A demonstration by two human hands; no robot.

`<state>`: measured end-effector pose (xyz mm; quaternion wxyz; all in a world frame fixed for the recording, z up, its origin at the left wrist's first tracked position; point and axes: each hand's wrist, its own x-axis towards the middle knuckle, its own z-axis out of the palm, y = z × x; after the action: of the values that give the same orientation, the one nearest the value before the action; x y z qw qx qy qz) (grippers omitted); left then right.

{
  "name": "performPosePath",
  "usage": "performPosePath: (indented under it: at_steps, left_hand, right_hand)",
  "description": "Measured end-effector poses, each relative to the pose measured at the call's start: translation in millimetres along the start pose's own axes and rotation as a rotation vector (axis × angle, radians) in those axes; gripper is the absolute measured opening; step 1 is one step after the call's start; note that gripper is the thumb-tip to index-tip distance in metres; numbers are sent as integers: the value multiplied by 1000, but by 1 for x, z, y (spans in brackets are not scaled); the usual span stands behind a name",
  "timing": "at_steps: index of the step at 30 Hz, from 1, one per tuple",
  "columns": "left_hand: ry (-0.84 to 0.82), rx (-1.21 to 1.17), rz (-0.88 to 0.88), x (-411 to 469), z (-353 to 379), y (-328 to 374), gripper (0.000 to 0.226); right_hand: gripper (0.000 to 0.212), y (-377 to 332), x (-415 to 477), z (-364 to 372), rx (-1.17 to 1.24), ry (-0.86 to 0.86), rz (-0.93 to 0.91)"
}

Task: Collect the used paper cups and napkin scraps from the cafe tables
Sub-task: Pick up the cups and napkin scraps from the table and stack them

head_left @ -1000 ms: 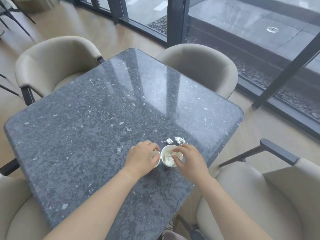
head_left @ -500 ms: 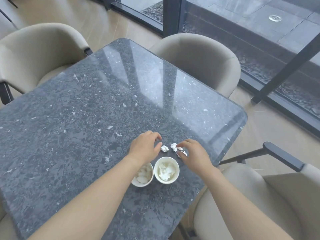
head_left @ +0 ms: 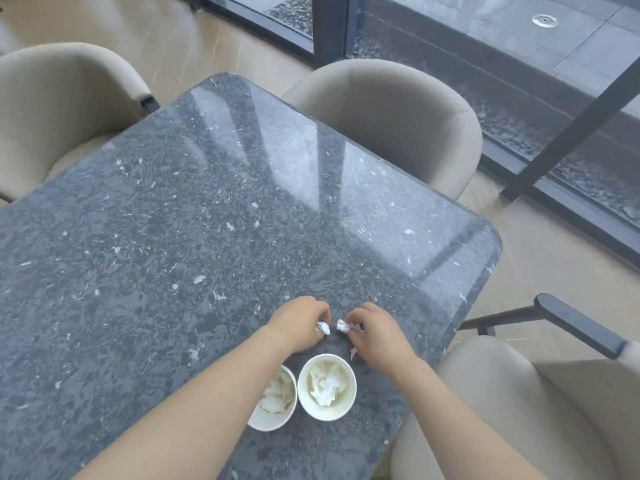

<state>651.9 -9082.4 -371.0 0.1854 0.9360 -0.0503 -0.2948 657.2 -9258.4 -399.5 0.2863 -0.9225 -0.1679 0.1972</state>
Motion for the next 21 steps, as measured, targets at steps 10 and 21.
performPosePath:
  at_steps: [10,21]
  left_hand:
    - [361,-216,14,-116,-40,-7,13]
    - [363,-97,-53,-186,3,-1,40]
  right_hand:
    - [14,-78,-39,-49,130,245,-182]
    - [22,-110,-97,-19,76,120,-229]
